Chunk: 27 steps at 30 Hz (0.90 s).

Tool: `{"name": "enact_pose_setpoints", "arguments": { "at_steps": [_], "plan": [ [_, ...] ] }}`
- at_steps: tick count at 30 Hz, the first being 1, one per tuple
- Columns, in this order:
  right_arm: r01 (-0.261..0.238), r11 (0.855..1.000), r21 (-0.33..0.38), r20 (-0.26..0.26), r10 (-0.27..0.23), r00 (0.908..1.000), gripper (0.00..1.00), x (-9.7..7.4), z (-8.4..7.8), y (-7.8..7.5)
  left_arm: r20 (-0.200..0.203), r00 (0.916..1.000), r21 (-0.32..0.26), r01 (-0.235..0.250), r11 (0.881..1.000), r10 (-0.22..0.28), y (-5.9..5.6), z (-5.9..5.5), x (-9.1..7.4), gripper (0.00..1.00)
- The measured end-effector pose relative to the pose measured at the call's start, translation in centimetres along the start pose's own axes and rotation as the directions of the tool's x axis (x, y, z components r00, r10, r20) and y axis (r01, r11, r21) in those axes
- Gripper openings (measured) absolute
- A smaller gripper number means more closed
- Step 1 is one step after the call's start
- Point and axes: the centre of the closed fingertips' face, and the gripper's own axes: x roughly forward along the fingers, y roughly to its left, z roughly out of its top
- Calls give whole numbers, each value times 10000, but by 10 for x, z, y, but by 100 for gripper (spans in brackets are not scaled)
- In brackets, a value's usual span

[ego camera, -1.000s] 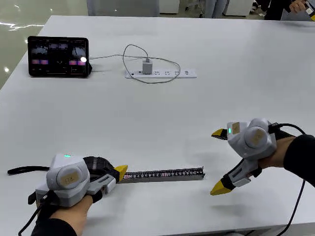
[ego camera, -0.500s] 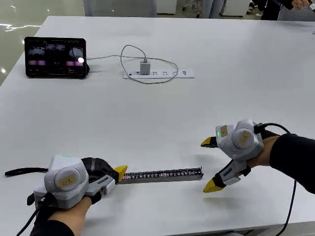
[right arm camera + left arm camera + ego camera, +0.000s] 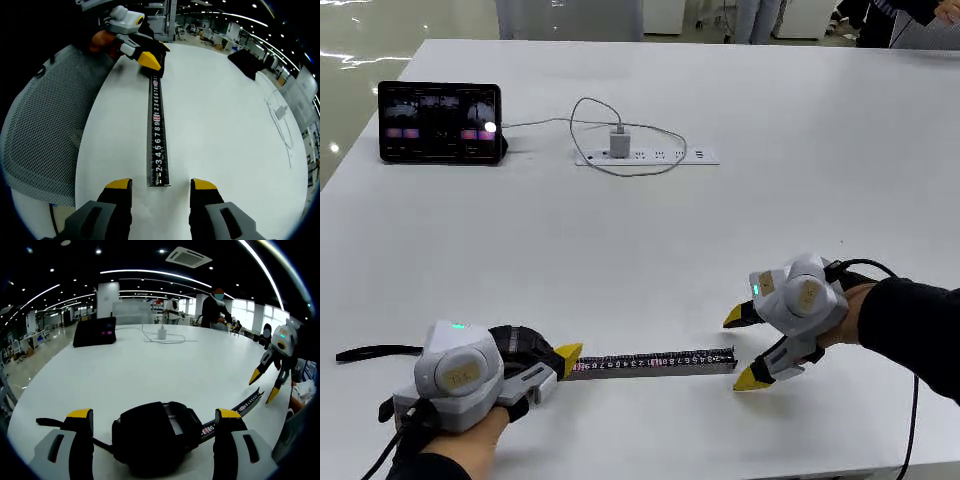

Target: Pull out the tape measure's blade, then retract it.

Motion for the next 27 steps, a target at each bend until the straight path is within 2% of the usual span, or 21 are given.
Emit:
{"name": "enact_pose_setpoints", "arguments": {
  "at_steps": [4, 12, 23, 27],
  "plan": [
    [-121, 9999, -98, 1, 121, 9999, 33, 1, 1, 1, -43, 10000, 90, 43, 10000, -43, -2, -1, 0, 99],
    [-340, 9989, -317, -121, 336, 9994, 23, 2, -2, 3, 6, 10000, 178, 13, 9998, -13, -1, 0, 0, 99],
    [-402, 9978, -534, -202, 392, 9990, 18, 4, -3, 4, -16, 10000, 274, 4, 9996, -4, 0, -1, 0, 99],
    [-394, 9976, -571, -219, 382, 9990, 15, 5, -3, 3, -19, 9999, 87, -105, 9999, 105, 3, -1, -1, 99]
  ]
}}
